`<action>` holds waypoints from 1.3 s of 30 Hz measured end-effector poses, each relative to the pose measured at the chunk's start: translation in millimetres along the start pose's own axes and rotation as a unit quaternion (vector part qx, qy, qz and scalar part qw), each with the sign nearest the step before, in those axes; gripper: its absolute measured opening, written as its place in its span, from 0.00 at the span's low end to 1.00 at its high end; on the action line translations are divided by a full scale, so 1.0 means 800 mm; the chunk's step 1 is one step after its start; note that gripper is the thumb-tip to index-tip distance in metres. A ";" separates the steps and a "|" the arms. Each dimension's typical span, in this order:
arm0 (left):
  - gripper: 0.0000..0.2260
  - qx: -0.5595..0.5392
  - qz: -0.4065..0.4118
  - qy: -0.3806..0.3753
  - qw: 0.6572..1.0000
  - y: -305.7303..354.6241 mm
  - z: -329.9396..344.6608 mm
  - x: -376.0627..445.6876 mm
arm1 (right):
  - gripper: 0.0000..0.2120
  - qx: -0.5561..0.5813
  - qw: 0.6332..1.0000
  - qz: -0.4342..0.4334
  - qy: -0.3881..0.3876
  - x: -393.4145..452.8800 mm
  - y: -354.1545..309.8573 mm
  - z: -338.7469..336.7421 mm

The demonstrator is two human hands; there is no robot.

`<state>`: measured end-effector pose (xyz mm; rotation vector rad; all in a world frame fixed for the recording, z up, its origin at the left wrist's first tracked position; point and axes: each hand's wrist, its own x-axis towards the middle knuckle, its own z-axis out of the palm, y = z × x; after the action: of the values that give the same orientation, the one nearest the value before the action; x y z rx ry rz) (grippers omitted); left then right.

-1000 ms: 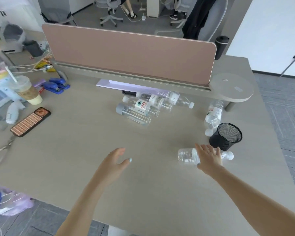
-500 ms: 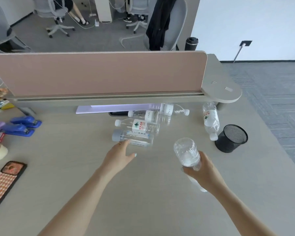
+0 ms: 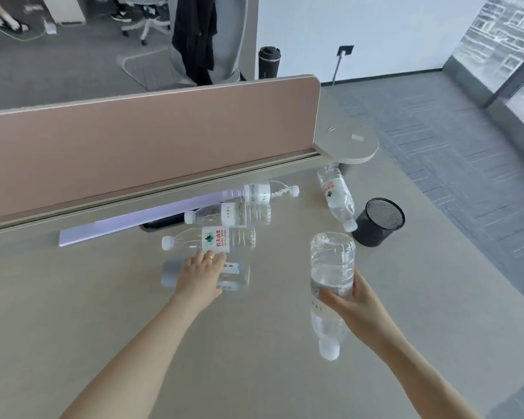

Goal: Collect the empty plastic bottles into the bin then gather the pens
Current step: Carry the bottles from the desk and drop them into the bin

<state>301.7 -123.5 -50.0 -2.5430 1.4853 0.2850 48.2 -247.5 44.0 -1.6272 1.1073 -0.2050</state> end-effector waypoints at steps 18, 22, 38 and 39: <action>0.24 -0.528 -0.082 0.101 0.839 0.100 -0.089 -0.054 | 0.23 0.078 0.994 -0.024 0.077 -0.051 0.015 -0.068; 0.21 -0.618 -0.006 0.102 0.780 0.169 -0.139 -0.071 | 0.19 0.096 0.986 -0.046 0.127 -0.084 0.022 -0.121; 0.13 -0.640 0.170 0.109 0.742 0.499 -0.265 -0.162 | 0.18 0.146 0.923 -0.130 0.332 -0.276 0.102 -0.381; 0.12 -0.637 0.181 0.111 0.741 0.520 -0.269 -0.166 | 0.19 0.145 0.918 -0.135 0.343 -0.288 0.110 -0.399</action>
<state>-109.5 -267.5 166.5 -3.1583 2.4486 1.6059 -328.0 -289.0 183.4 -1.4568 1.2775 -1.1407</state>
